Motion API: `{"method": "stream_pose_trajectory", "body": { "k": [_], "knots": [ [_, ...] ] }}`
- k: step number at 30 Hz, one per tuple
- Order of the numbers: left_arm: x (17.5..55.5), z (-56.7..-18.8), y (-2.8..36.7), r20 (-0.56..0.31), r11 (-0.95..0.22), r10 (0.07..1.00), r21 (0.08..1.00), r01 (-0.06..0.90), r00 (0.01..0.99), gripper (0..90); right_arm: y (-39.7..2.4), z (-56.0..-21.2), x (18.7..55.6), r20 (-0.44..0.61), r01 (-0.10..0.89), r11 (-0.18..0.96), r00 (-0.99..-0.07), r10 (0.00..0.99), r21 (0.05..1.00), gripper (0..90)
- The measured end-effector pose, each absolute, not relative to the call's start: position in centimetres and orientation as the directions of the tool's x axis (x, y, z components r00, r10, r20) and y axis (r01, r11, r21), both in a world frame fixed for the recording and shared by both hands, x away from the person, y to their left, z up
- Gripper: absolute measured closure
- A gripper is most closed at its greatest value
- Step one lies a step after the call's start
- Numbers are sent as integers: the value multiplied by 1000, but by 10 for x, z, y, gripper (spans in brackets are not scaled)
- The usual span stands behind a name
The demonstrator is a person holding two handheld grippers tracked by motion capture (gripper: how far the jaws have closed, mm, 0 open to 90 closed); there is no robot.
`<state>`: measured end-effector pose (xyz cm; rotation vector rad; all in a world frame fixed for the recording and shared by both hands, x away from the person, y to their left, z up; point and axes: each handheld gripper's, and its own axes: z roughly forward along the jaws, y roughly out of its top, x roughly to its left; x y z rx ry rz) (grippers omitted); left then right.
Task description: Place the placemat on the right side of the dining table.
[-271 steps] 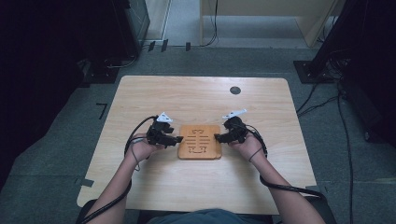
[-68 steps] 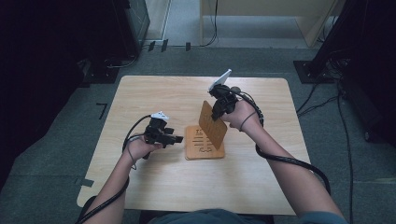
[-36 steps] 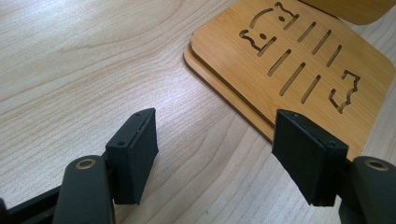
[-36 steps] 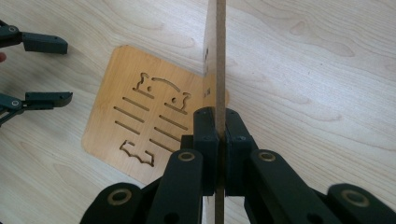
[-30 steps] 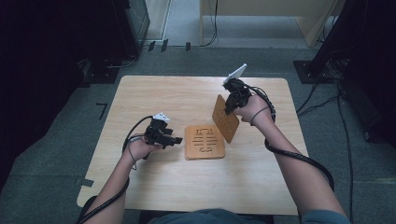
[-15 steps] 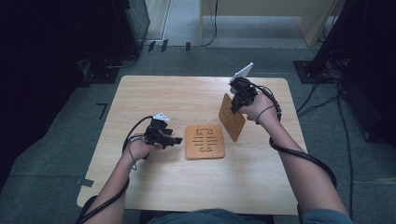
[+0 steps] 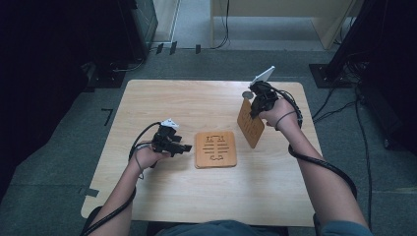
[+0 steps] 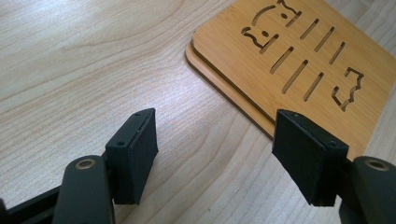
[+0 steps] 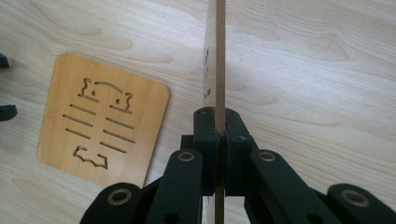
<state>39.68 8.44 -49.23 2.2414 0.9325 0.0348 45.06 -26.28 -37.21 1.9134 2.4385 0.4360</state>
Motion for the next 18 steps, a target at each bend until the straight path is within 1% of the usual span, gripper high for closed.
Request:
{"method": "stream_pose_trajectory", "body": {
  "k": [7,18],
  "knots": [
    [397,-492,84,-227,-499,632,612,613,741,300,-274,-374,452,164,957,191,-229,959,220,877],
    [396,-493,84,-226,-500,633,612,613,741,299,-289,-368,455,137,961,162,-196,971,224,877]
  ]
}}
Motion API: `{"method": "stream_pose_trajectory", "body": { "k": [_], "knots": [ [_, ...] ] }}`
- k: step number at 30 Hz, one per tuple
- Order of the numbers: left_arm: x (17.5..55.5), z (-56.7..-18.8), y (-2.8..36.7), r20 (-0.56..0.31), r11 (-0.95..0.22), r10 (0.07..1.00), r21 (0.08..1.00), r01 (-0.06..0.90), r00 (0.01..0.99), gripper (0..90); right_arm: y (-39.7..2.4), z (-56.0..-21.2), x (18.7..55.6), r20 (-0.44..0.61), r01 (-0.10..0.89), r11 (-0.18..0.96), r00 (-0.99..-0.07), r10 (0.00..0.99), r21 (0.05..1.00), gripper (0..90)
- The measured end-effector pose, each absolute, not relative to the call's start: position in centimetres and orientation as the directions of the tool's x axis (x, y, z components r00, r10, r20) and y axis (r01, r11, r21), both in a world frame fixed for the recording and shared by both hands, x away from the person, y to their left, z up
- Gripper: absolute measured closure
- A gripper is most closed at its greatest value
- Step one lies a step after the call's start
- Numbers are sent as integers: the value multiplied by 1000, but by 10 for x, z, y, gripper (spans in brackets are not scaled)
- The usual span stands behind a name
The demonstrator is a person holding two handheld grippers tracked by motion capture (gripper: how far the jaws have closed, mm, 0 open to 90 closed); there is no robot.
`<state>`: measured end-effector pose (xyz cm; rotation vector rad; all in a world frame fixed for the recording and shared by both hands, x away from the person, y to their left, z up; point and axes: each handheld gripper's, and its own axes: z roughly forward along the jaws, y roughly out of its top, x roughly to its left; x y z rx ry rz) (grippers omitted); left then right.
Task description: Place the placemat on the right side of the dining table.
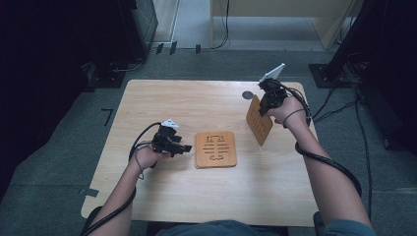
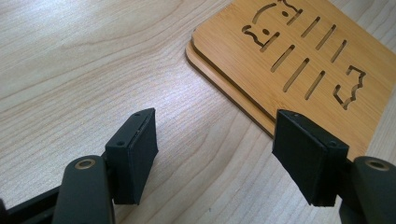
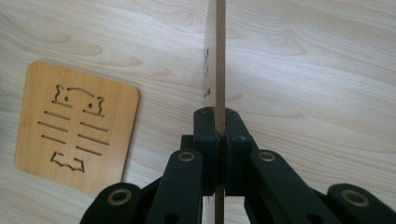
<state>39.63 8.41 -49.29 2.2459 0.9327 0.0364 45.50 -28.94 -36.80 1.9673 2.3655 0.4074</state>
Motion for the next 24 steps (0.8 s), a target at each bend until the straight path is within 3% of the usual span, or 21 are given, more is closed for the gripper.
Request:
{"method": "stream_pose_trajectory", "body": {
  "k": [24],
  "knots": [
    [396,-494,84,-222,-504,632,610,612,742,297,-332,-370,459,123,968,62,-94,988,241,877]
  ]
}}
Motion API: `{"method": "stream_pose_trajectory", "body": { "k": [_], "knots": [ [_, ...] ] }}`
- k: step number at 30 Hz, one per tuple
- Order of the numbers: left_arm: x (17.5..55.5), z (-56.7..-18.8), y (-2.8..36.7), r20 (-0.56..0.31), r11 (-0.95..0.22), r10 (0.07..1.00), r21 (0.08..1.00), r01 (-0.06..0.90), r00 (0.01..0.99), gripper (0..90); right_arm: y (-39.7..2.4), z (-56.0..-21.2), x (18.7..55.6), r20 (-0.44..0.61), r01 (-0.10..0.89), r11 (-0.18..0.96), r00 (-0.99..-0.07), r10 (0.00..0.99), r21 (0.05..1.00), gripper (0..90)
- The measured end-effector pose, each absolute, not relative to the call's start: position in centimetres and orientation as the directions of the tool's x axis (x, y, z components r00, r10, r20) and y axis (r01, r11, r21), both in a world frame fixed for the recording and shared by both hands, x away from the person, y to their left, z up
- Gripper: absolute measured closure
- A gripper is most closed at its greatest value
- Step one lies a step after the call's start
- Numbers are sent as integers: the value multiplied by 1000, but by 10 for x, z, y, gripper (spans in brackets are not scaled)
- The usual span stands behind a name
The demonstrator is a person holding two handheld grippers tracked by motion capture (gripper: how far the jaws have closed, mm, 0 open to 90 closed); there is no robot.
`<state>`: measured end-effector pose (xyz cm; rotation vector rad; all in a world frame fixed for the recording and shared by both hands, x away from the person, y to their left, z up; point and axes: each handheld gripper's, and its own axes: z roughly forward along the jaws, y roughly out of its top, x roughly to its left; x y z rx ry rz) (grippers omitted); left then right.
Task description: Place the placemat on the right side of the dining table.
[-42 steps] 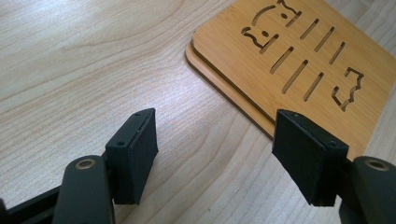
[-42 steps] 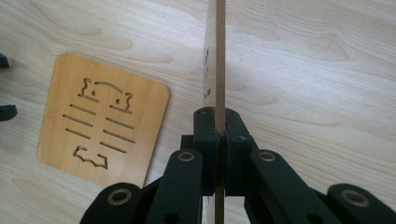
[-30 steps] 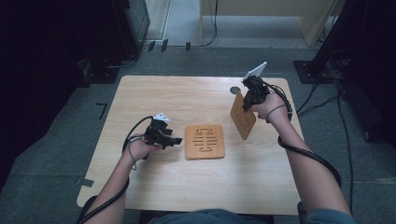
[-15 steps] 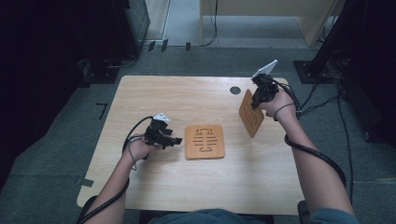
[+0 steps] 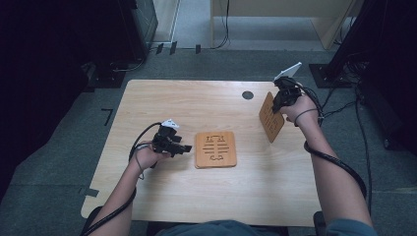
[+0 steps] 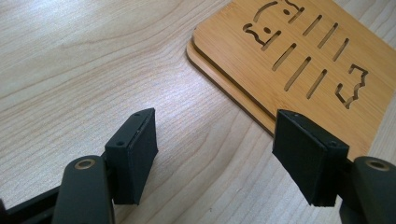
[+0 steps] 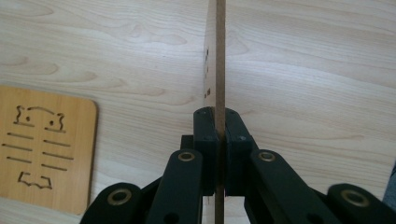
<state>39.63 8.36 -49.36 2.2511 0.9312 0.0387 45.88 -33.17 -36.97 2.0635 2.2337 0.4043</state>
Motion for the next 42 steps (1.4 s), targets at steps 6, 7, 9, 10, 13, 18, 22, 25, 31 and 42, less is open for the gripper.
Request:
{"method": "stream_pose_trajectory", "body": {
  "k": [6,7,9,10,13,18,22,25,31,42],
  "knots": [
    [396,-494,83,-221,-507,631,608,611,743,297,-344,-371,460,131,970,26,-59,990,242,877],
    [396,-494,83,-221,-507,632,608,611,743,297,-345,-372,460,132,970,17,-50,990,243,877],
    [396,-494,83,-220,-507,631,609,610,744,297,-348,-373,460,131,969,6,-39,991,246,877],
    [396,-494,83,-221,-506,631,610,610,744,297,-349,-374,460,133,969,6,-40,990,248,877],
    [396,-494,83,-220,-507,631,609,610,744,297,-353,-376,459,148,969,-8,-30,988,248,877],
    [396,-494,83,-220,-507,631,609,610,744,297,-361,-375,460,126,966,-29,-4,992,257,877],
    [396,-494,83,-220,-507,632,608,611,743,297,-365,-374,458,142,958,-60,20,990,280,876],
    [396,-495,82,-221,-507,631,608,611,744,297,-366,-376,457,131,955,-71,35,991,288,876],
    [396,-495,83,-218,-509,632,607,610,744,297,-372,-376,459,110,950,-95,64,992,297,875],
    [396,-496,82,-218,-514,629,604,609,746,297,-380,-376,454,138,948,-104,65,988,300,841]
  ]
}}
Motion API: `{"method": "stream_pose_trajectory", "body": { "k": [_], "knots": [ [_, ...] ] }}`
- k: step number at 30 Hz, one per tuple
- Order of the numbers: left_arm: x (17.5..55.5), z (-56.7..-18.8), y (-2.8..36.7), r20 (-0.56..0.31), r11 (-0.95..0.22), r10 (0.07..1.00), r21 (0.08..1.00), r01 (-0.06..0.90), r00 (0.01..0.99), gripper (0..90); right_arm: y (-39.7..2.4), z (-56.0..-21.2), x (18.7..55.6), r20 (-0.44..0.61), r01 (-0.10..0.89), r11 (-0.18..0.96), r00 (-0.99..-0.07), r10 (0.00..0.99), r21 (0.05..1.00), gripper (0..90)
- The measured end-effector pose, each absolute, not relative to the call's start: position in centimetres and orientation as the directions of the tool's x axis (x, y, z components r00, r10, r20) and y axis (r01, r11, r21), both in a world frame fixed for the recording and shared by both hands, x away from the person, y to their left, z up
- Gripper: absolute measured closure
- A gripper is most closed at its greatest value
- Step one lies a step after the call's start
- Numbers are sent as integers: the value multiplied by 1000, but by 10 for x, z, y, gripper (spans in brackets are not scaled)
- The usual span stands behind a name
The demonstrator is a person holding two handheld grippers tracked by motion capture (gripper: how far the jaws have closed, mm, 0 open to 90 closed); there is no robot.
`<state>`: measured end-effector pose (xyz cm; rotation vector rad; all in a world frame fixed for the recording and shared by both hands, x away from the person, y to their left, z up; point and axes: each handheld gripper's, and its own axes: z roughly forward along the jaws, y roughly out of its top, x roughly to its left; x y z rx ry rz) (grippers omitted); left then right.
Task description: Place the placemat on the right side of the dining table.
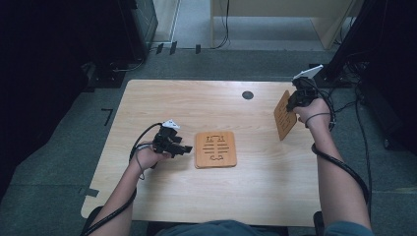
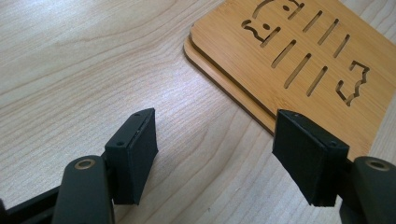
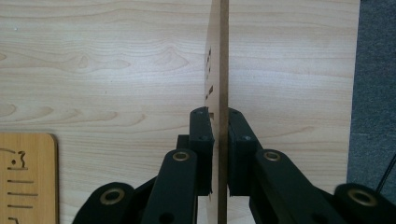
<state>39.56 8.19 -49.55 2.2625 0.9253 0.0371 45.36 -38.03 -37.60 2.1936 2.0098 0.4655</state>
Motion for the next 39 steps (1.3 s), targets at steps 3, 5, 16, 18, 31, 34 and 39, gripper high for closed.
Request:
{"method": "stream_pose_trajectory", "body": {
  "k": [3,5,16,18,31,34,39],
  "knots": [
    [395,-496,81,-215,-517,629,602,609,747,297,-383,-379,452,139,949,-104,65,988,298,841],
    [395,-496,81,-215,-517,629,601,609,747,297,-386,-382,451,150,950,-108,66,986,294,841],
    [396,-497,81,-209,-523,632,596,609,746,297,-408,-398,443,219,943,-157,93,971,294,835],
    [396,-497,82,-207,-524,633,595,609,746,297,-412,-400,441,237,940,-168,97,967,298,835],
    [396,-497,82,-206,-522,634,596,610,745,296,-423,-415,439,326,928,-222,120,938,299,822],
    [396,-498,82,-209,-518,636,599,611,743,295,-425,-415,439,333,932,-224,122,935,286,813],
    [396,-497,82,-206,-521,635,598,609,745,295,-430,-413,440,314,936,-215,123,941,278,782]
  ]
}}
